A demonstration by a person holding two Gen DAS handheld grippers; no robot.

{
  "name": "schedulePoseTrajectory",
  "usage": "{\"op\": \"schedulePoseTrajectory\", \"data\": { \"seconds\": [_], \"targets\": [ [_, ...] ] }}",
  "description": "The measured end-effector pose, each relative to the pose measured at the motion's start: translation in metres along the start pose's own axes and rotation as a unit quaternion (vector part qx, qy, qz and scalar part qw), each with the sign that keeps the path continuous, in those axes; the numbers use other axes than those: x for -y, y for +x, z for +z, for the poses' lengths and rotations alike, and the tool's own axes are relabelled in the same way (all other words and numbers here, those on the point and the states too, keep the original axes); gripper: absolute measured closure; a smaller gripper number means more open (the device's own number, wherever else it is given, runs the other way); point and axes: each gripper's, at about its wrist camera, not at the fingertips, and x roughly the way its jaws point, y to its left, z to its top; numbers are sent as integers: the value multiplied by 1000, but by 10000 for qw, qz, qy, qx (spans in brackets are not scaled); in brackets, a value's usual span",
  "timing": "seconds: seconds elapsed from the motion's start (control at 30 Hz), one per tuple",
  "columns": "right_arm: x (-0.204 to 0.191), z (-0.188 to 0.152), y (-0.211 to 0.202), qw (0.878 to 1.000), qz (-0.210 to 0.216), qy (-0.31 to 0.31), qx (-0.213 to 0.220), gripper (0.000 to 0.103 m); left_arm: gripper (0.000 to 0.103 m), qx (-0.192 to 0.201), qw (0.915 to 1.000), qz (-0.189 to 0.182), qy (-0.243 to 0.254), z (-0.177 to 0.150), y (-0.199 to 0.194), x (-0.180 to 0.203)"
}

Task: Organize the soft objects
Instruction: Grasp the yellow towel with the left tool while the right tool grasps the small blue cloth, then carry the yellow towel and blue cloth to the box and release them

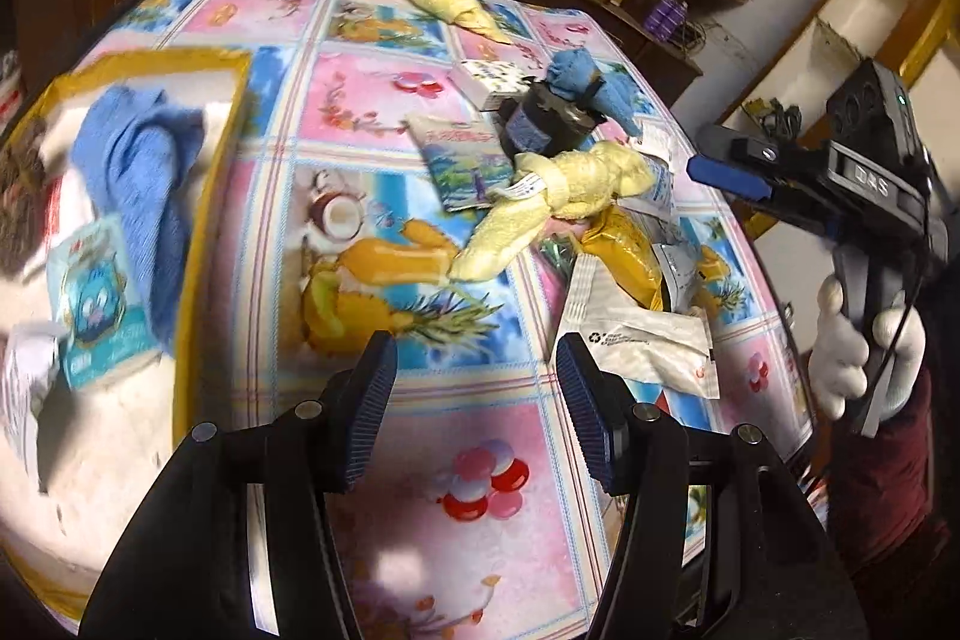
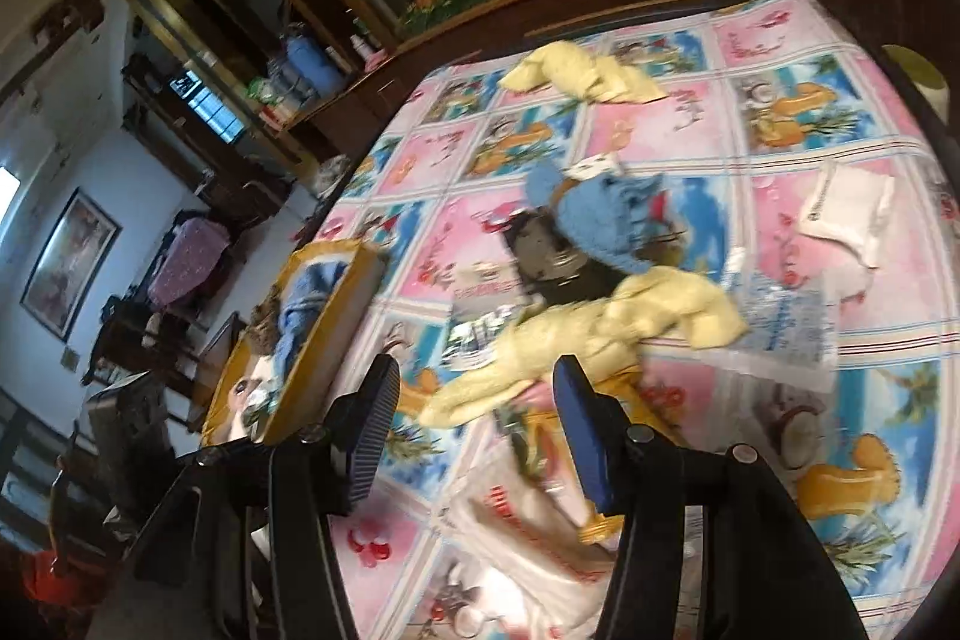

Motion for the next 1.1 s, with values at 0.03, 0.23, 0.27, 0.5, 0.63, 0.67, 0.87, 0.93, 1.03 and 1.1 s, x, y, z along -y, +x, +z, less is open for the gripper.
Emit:
{"op": "schedulePoseTrajectory", "data": {
  "seconds": [0.03,0.23,0.27,0.5,0.63,0.67,0.87,0.93,1.03,1.1],
  "targets": [
    [6,3,-1,9999,-88,79,28,49,48,15,9999,53,154,5,2,6],
    [11,35,5,9954,-827,-193,433,39,48,27,9914,157,1295,50,39,45],
    [6,42,10,9929,-1011,-442,441,34,48,-13,9897,103,1428,57,48,49],
    [-7,80,66,9754,-1581,-1518,-232,34,48,-401,9843,9,1721,90,113,59],
    [4,95,81,9822,-1312,-1246,-495,34,48,-669,9852,-111,1572,94,141,59],
    [6,97,86,9833,-1237,-1204,-579,34,48,-706,9852,-122,1560,94,146,60],
    [15,93,99,9888,-787,-927,-866,72,55,-672,9860,-106,1519,94,154,66],
    [17,92,94,9909,-754,-809,-771,78,63,-657,9875,-176,1421,94,153,65],
    [20,91,81,9942,-693,-614,-549,79,67,-541,9902,-304,1254,94,143,62],
    [22,92,66,9960,-686,-482,-324,79,68,-431,9920,-396,1122,96,133,60]
  ]
}}
